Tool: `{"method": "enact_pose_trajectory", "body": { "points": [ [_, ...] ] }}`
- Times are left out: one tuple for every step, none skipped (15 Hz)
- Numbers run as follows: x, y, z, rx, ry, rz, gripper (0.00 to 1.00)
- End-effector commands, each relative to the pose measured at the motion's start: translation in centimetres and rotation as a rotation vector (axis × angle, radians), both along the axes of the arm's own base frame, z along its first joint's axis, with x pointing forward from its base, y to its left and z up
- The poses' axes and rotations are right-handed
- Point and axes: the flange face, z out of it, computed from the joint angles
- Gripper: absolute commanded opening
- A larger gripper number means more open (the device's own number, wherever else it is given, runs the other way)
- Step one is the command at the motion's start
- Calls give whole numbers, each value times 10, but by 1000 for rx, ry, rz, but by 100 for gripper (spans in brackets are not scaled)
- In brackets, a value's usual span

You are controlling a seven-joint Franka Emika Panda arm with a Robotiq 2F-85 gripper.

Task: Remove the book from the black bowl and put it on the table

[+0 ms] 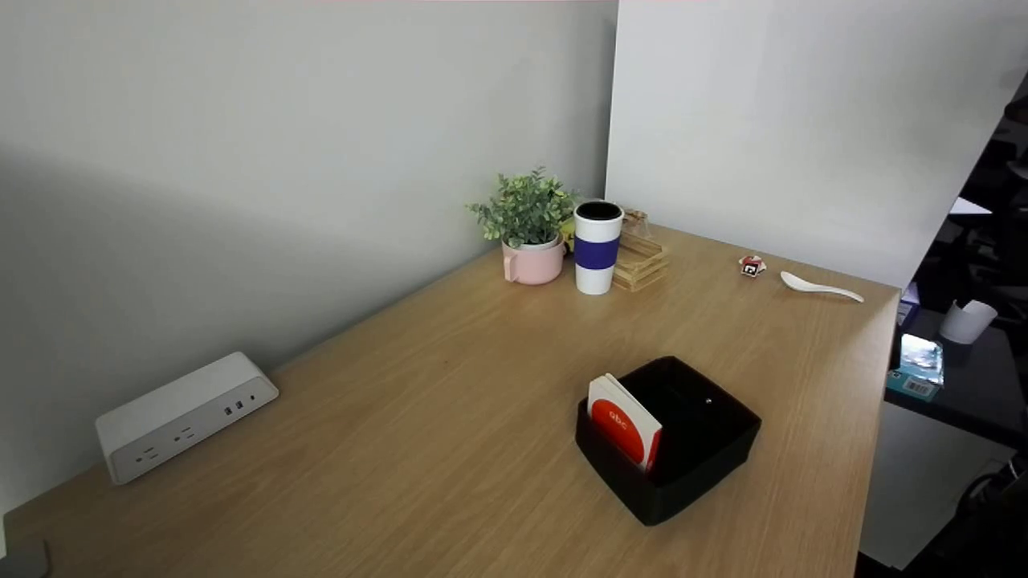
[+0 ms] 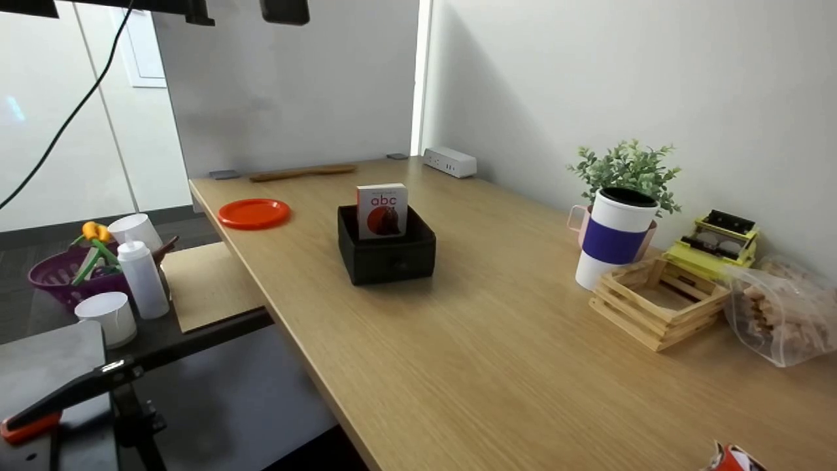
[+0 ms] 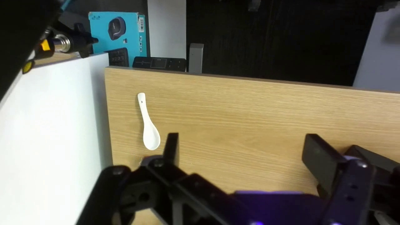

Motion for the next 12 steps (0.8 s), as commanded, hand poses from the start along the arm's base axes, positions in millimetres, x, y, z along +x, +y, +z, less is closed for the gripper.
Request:
{"method": "enact_pose_trajectory", "body": {
  "points": [
    [31,13,-5,55,32,27,100],
    [37,18,-6,85,37,29,100],
    [43,22,-8,111,41,25,100],
    [49,27,-10,144,43,14,100],
    [55,31,-12,180,41,3,100],
    [62,36,-13,232,34,-16,100],
    [68,41,-13,286,24,-47,100],
    [74,47,-13,347,16,-74,100],
    [79,51,-13,399,2,-103,100],
    [85,56,-14,458,-6,-130,100],
    [91,59,-15,514,-21,-152,100],
    [94,59,-14,547,-32,-152,100]
  ]
}}
